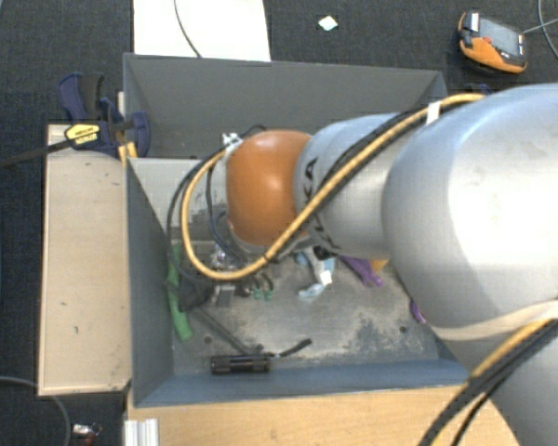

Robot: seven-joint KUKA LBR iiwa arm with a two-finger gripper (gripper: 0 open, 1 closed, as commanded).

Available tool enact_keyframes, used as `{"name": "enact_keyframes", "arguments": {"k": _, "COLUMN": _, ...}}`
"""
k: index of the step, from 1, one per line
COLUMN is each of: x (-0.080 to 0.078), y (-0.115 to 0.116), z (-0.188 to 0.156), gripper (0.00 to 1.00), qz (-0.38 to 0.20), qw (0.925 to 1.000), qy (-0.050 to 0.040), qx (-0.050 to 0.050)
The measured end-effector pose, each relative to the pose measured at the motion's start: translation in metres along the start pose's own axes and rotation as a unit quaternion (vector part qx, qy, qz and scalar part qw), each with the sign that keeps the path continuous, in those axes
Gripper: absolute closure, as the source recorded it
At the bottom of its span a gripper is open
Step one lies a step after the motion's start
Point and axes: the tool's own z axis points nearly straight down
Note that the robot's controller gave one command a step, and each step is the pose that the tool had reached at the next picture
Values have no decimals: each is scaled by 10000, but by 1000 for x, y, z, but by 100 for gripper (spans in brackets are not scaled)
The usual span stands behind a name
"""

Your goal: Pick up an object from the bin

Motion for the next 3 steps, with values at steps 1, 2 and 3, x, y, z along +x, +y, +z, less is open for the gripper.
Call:
{"name": "enact_keyframes", "arguments": {"k": 1, "x": 0, "y": 0, "z": 0, "gripper": 100, "qz": 4, "qw": 10000, "qy": 0, "qx": -1}}
{"name": "enact_keyframes", "arguments": {"k": 2, "x": 0, "y": 0, "z": -2, "gripper": 100, "qz": 9, "qw": 10000, "qy": -7, "qx": -4}}
{"name": "enact_keyframes", "arguments": {"k": 3, "x": -1, "y": 0, "z": -4, "gripper": 100, "qz": 14, "qw": 10000, "qy": -19, "qx": -8}}
